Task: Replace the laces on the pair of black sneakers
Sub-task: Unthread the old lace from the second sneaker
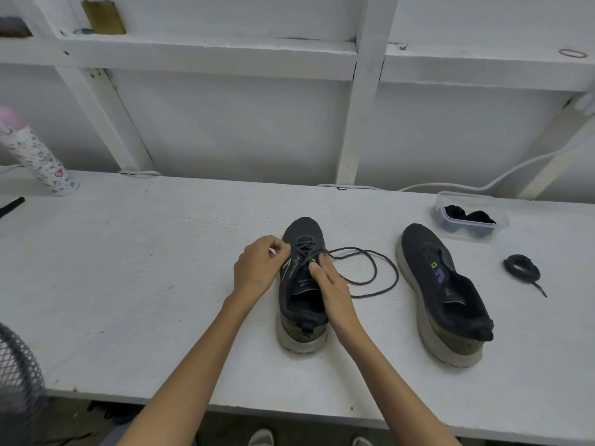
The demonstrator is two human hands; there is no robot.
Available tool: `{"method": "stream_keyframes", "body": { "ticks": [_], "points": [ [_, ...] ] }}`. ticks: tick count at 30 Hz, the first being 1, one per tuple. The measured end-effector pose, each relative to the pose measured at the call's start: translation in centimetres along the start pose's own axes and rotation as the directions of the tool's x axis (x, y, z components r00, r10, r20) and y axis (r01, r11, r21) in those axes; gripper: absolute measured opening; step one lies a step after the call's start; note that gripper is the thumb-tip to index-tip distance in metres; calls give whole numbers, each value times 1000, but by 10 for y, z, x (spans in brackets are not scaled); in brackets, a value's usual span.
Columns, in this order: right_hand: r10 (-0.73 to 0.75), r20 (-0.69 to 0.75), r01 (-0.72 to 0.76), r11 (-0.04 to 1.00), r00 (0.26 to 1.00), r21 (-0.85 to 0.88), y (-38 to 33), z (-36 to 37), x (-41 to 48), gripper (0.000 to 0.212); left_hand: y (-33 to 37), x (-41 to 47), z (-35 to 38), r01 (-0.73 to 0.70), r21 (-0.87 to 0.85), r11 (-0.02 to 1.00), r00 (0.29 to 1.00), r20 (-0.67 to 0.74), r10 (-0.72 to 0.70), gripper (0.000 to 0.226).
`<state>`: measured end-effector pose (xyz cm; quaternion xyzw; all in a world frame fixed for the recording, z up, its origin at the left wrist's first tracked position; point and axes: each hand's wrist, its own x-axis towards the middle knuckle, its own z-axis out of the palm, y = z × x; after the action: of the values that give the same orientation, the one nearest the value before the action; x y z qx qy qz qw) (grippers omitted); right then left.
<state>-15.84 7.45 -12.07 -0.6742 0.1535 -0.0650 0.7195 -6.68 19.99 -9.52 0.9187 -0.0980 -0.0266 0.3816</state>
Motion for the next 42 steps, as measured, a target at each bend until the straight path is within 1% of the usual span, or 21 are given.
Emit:
{"method": "stream_keyframes", "body": {
  "ticks": [1,3,6,8,11,12,14,16,17,19,21,23,24,27,29,32,34,35,37,40,42],
  "points": [
    [-2,-8,3,1000,1000,15,-1,0,-1,38,-2,-2,2,18,-20,1000,999,31,-17,23],
    [-1,-29,2,999,1000,34,-2,-1,-2,46,-7,-8,5,28,-89,996,995,101,-19,29],
    [-13,-45,13,1000,999,15,-4,-1,-2,50,-13,-12,6,-32,-180,983,989,134,56,21],
    [-31,-42,30,999,999,-16,-6,1,-4,51,-10,-7,2,-34,-207,978,998,51,46,16],
    [-25,-32,24,1000,999,-17,-6,2,-5,55,-5,3,-7,60,-317,946,992,-89,-93,19],
    [-22,-30,22,1000,999,-1,-5,1,-4,55,-5,4,-8,81,-338,938,991,-73,-112,24],
    [-14,-21,15,1000,1000,13,-5,1,-4,56,-7,-1,-6,111,-327,938,994,50,-100,37],
    [-22,-34,22,1000,999,-3,-4,3,-3,61,-8,-9,1,96,-268,959,983,175,-50,37],
    [-23,-29,23,1000,999,-11,-3,3,-3,63,-9,-11,3,59,-237,970,983,185,-15,31],
    [-21,-21,21,1000,1000,-20,-1,1,-2,60,-10,-5,0,35,-240,970,997,76,-17,24],
    [-19,-16,18,1000,1000,-13,-1,0,-2,54,-10,4,-11,91,-358,929,986,-96,-134,23],
    [-12,-11,12,1000,1000,-6,0,-3,-1,54,-8,9,-19,122,-466,876,961,-164,-221,24],
    [-1,-11,1,1000,1000,1,0,-3,-1,55,-5,7,-19,135,-481,866,967,-125,-220,27],
    [4,-19,-3,1000,1000,19,0,-2,-1,53,0,-8,-8,189,-396,899,980,131,-148,34],
    [10,-19,-10,1000,1000,13,1,-1,-1,51,-4,-11,1,147,-329,933,977,197,-84,25],
    [8,-6,-8,1000,1000,-8,2,-1,-1,56,-5,-2,-4,135,-387,912,990,22,-137,16],
    [14,-7,-14,1000,1000,-4,1,-2,-1,61,-1,2,-13,155,-512,845,955,-142,-262,22],
    [23,-10,-23,1000,1000,4,1,-2,-1,61,0,3,-15,163,-564,810,937,-170,-307,24],
    [30,-20,-30,1000,999,9,1,-3,-1,58,1,-3,-13,196,-564,802,955,-77,-287,29],
    [34,-33,-34,999,999,-3,0,-1,-1,55,0,-16,2,201,-452,869,976,169,-138,29],
    [38,-23,-39,999,999,-16,-1,-1,-1,57,-3,-14,6,146,-436,888,988,109,-109,23]
  ]
}}
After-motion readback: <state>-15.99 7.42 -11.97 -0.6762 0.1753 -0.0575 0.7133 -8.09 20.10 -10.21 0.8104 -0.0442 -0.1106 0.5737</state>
